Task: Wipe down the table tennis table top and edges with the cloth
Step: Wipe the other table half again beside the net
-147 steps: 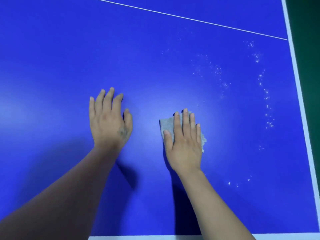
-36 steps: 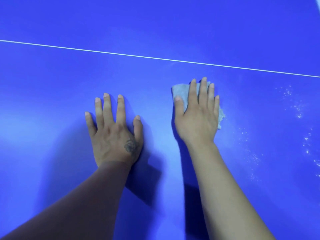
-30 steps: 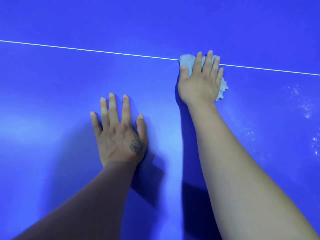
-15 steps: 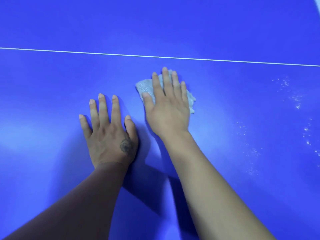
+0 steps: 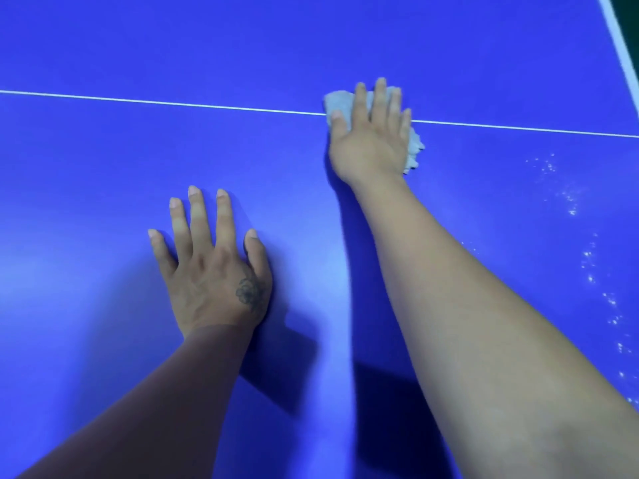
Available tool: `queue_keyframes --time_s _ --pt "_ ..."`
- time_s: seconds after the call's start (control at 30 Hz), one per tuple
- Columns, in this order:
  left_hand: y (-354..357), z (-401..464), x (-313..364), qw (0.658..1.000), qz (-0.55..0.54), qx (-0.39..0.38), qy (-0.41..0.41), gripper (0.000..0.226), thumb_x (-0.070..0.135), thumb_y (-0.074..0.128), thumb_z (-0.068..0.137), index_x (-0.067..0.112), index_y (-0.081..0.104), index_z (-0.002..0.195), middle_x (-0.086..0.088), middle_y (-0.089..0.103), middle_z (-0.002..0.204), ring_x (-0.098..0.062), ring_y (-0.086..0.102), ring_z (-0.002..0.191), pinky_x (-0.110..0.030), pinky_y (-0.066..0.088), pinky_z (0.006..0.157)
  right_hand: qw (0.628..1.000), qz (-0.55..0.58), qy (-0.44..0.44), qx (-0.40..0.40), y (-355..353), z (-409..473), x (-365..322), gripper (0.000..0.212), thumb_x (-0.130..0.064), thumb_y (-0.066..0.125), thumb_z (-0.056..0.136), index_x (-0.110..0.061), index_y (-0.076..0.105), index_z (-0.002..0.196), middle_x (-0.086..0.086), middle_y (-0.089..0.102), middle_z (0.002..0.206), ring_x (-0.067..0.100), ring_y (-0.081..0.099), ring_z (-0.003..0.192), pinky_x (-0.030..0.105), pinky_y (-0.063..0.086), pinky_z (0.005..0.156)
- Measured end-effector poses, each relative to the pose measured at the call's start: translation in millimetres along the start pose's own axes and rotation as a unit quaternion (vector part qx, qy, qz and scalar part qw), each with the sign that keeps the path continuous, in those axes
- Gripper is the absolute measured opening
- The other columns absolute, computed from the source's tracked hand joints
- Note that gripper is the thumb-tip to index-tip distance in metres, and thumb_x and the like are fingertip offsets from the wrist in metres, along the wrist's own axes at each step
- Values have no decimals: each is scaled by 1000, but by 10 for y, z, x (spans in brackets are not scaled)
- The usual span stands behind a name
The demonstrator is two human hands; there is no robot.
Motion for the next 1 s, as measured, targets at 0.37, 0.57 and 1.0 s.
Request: queue_keyframes --time_s 0.37,0.57,1.0 --pt "-52 -41 38 1000 -14 12 17 70 47 26 105 16 26 168 -14 19 176 -34 12 164 -61 9 131 994 37 -98 20 101 -1279 58 67 -55 28 111 -26 24 171 1 9 180 24 1 167 47 -1 134" --pt "-116 -83 253 999 -43 10 24 75 33 36 99 2 26 166 -22 28 171 -37 22 161 -65 10 129 1000 4 -9 18 -17 -1737 1014 73 -60 17 109 -25 16 172 -2 4 181 22 -3 167 49 -3 134" --pt "136 -731 1070 988 -14 -27 151 69 52 29 110 21 20 171 -14 9 178 -32 4 166 -59 8 131 996 7 77 33 -189 -774 1721 75 -50 21 114 -3 5 170 11 -3 180 25 -9 166 42 -4 135"
Point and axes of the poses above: each hand's wrist, its own z-axis towards the middle knuckle, its own y-axis out of the palm, x = y × z, the point moved 4 cm from there along z, towards the middle knuckle
